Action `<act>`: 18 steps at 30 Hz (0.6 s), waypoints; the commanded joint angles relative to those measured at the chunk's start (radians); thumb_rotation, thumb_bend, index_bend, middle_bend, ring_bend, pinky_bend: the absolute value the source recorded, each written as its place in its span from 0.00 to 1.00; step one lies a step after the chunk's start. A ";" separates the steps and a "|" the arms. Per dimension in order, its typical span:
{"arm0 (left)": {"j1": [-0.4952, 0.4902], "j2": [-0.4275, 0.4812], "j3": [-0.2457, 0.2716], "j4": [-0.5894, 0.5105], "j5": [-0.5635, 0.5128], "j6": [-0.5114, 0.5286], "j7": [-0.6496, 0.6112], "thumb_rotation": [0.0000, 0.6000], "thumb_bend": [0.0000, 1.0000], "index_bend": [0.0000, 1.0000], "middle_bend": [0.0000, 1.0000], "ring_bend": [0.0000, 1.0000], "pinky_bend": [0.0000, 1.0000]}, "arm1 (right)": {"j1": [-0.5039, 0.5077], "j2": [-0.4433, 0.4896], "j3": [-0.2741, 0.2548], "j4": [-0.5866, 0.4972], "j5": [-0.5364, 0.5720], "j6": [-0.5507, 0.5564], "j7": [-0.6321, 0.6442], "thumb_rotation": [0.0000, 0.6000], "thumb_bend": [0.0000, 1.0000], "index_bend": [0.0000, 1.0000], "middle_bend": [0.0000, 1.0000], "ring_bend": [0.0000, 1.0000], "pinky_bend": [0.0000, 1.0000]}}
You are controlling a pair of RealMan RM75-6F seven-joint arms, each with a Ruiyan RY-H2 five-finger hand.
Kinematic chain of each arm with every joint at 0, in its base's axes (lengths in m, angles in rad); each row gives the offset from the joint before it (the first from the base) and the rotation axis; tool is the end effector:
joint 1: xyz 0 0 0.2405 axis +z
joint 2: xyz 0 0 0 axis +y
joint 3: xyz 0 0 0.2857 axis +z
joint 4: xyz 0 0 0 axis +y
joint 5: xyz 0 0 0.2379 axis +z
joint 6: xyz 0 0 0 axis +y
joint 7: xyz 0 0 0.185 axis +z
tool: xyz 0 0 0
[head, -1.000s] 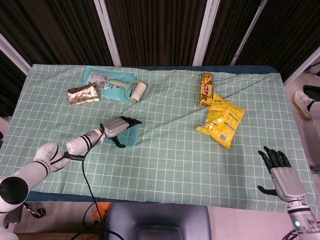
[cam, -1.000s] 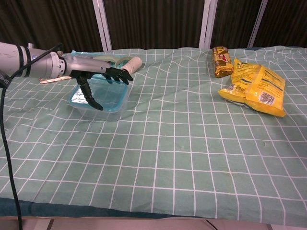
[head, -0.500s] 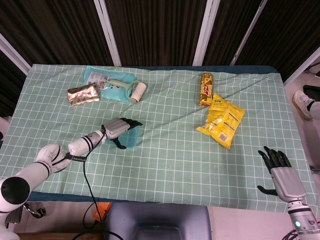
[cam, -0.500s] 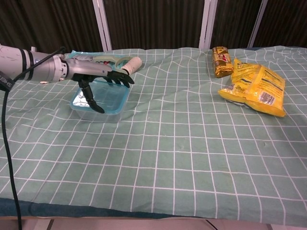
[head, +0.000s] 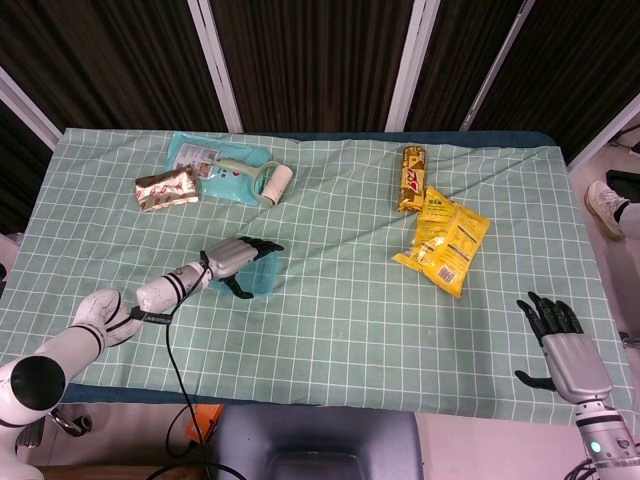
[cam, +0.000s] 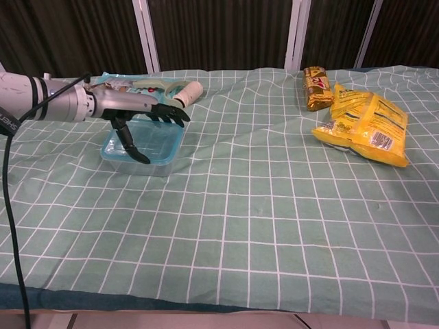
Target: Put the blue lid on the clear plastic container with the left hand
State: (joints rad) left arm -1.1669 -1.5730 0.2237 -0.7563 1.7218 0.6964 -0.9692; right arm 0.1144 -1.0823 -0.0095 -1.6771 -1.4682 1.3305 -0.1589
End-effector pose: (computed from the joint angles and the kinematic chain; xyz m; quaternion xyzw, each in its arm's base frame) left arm -0.1664 0.5260 -0.0536 -0.8445 -0.3854 -0.2681 0.2576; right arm -0.3527 -0.2177 0.1184 0.6583 -0.4031 0.2901 0.5656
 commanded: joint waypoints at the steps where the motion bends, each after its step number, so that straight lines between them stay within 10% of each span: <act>1: 0.001 -0.002 0.005 0.006 0.003 0.003 -0.010 1.00 0.24 0.00 0.27 0.28 0.23 | 0.000 0.000 0.000 0.000 -0.001 -0.001 0.000 1.00 0.20 0.00 0.00 0.00 0.00; 7: -0.002 -0.006 0.018 0.008 0.008 -0.011 -0.023 1.00 0.24 0.00 0.13 0.05 0.11 | -0.001 0.000 -0.001 0.000 -0.004 0.002 0.001 1.00 0.20 0.00 0.00 0.00 0.00; 18: -0.002 -0.019 0.025 0.019 0.005 -0.020 -0.044 1.00 0.24 0.00 0.09 0.02 0.10 | -0.001 0.004 -0.001 -0.001 -0.009 0.003 0.011 1.00 0.20 0.00 0.00 0.00 0.00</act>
State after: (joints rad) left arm -1.1685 -1.5917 0.2484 -0.7373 1.7273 0.6766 -1.0128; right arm 0.1135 -1.0778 -0.0104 -1.6778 -1.4770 1.3334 -0.1473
